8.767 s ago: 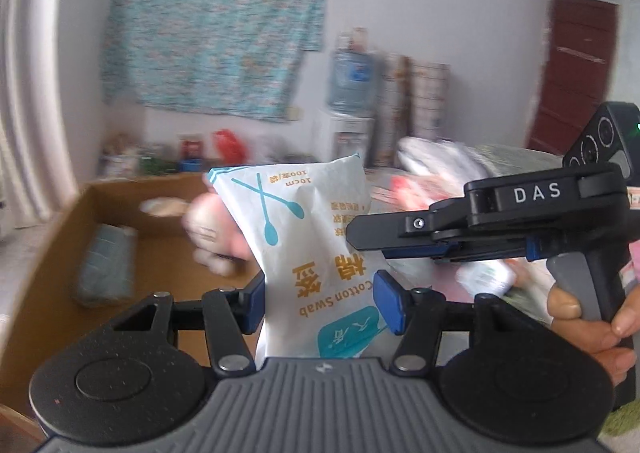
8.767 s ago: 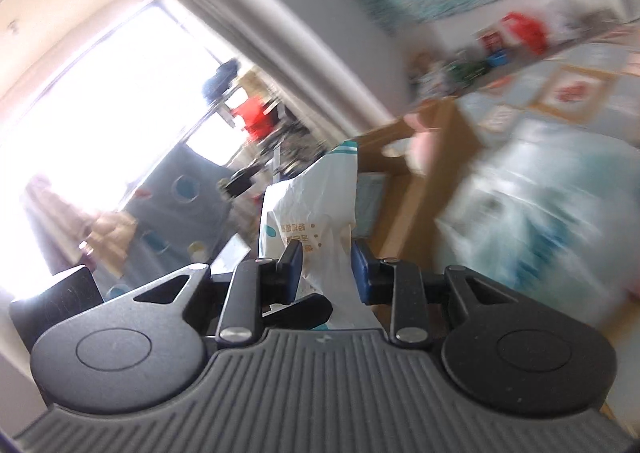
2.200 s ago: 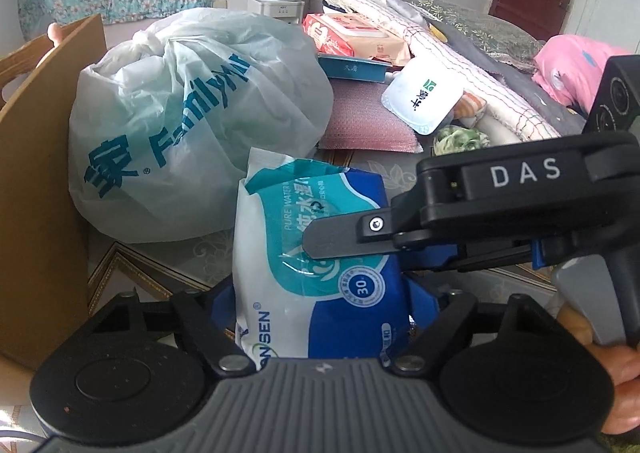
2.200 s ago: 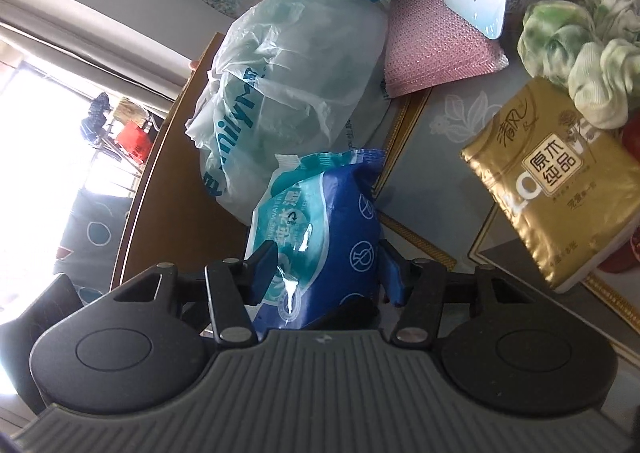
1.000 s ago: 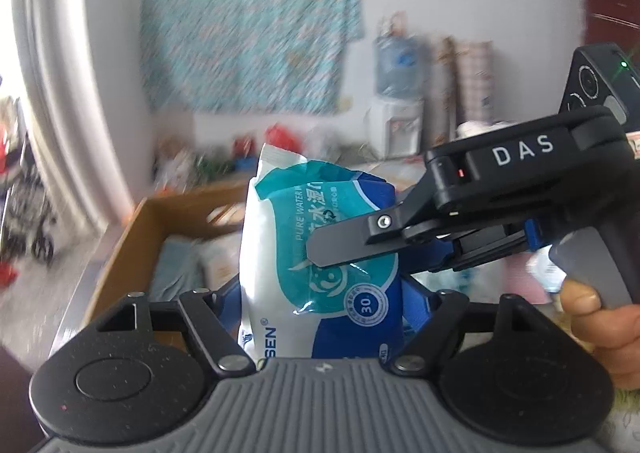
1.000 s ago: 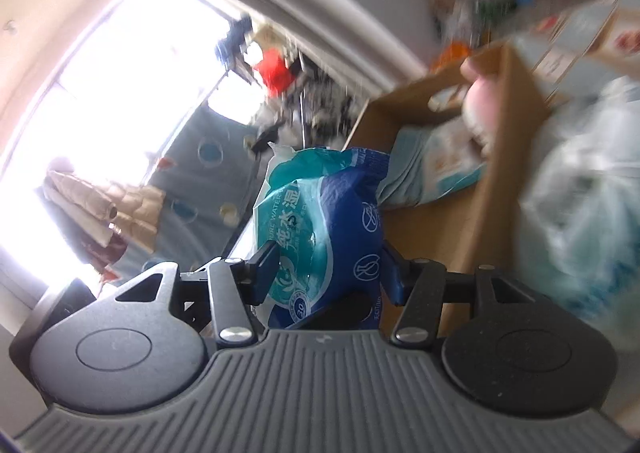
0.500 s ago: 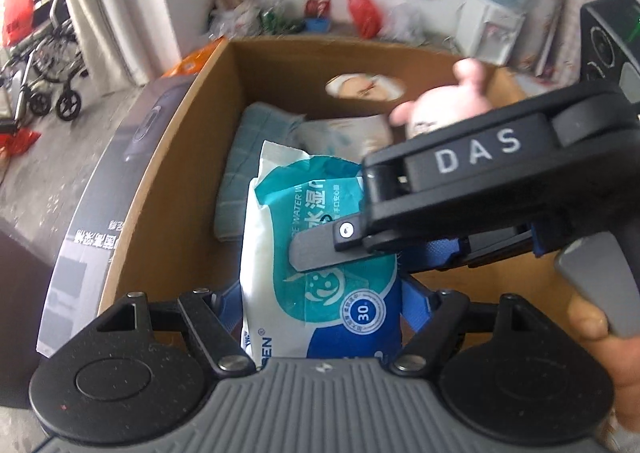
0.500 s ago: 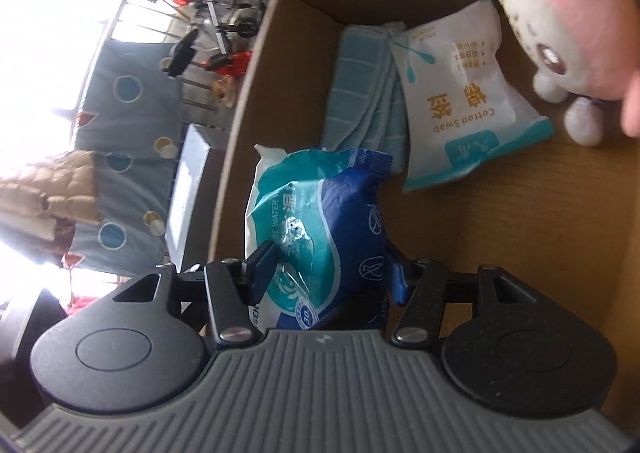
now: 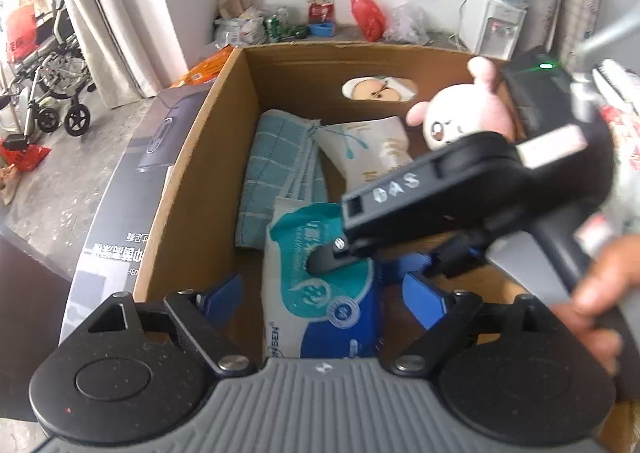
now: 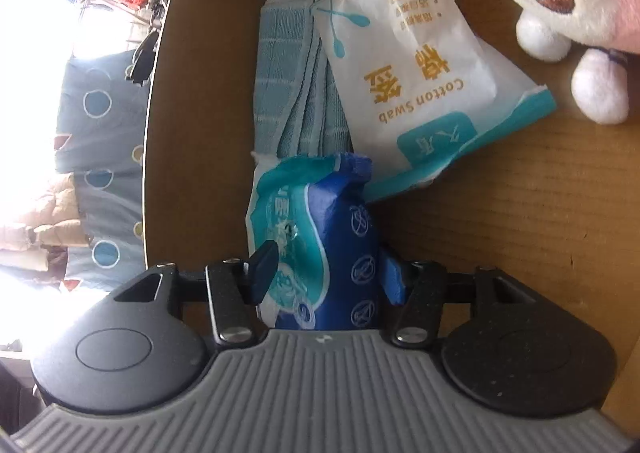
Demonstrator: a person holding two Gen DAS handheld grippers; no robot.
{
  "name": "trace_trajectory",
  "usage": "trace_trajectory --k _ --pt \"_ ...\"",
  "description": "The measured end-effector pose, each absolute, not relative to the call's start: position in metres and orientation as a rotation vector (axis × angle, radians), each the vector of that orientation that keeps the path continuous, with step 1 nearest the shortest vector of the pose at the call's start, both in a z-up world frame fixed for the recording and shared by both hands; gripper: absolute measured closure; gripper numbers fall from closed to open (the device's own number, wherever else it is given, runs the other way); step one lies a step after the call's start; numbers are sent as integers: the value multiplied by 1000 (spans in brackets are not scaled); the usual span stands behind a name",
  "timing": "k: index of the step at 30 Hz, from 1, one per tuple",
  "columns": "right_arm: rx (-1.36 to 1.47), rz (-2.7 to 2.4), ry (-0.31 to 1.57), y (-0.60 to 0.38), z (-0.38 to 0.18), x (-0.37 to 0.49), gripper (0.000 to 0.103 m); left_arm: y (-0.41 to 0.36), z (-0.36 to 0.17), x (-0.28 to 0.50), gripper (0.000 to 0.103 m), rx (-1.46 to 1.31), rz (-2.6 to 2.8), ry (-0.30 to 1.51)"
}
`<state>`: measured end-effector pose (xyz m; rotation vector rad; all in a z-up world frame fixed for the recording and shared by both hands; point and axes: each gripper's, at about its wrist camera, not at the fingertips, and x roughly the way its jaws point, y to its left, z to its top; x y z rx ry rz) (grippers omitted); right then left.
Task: Organize soft objects
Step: 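Open both tools to drop the wet wipes pack into the box, then withdraw both tools from the box back over the cluttered floor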
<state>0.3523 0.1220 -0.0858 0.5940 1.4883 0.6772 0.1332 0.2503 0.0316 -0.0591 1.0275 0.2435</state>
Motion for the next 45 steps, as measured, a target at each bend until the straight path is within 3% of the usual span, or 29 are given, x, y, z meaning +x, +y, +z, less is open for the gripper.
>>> trace_trajectory --k 7,13,23,29,34,39,45 --pt "674 642 1487 133 -95 352 58 252 33 128 14 -60 278 1016" --pt "727 658 1478 127 -93 347 48 261 33 123 14 -166 264 1029" --pt "682 725 1250 80 -28 318 45 242 50 99 13 -220 215 953" --pt "655 841 1055 9 31 275 44 208 63 73 13 -222 134 891" --pt "575 837 872 -80 64 220 33 163 66 58 10 -247 -19 809" --pt "537 683 780 -157 57 170 32 112 50 64 10 -244 -157 781" --pt "595 575 711 -216 28 122 30 77 21 73 20 -159 -107 802"
